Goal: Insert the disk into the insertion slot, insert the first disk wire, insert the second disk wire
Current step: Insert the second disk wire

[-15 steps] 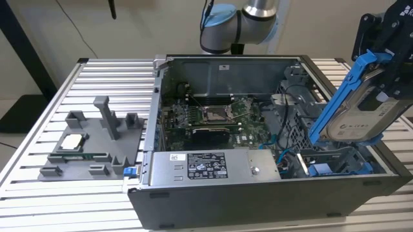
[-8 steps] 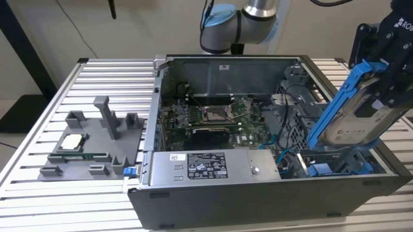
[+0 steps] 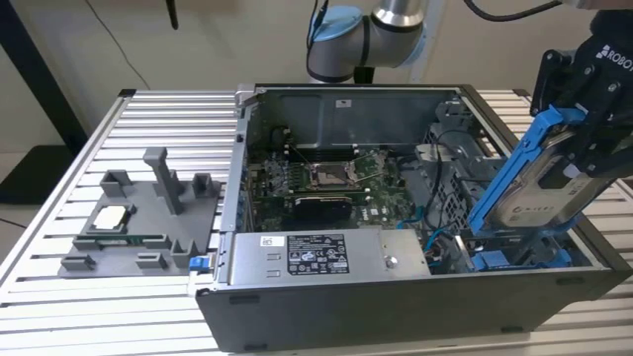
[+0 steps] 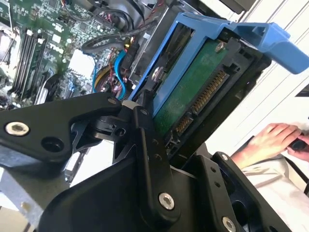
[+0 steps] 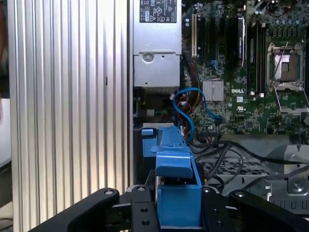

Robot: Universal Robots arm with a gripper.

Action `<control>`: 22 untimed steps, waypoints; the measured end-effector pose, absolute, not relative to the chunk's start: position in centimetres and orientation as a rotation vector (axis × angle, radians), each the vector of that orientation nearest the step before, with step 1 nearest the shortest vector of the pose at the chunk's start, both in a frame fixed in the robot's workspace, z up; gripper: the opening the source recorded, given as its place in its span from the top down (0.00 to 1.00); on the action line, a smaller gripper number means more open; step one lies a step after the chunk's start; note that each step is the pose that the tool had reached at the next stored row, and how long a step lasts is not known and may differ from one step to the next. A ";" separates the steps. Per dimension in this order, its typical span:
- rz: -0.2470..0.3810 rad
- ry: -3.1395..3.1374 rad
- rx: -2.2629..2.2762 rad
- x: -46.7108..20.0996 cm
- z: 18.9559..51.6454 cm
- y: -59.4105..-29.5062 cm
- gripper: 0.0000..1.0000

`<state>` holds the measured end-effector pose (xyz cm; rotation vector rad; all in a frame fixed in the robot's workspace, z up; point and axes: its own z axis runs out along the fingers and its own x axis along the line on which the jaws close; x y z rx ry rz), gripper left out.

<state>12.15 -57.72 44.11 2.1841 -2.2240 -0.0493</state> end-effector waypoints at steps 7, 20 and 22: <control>-0.054 -2.226 2.186 12.2 43.5 -57.7 0.67; -0.055 -2.226 2.187 12.2 43.4 -57.7 0.67; -0.055 -2.226 2.187 12.2 43.2 -57.7 0.67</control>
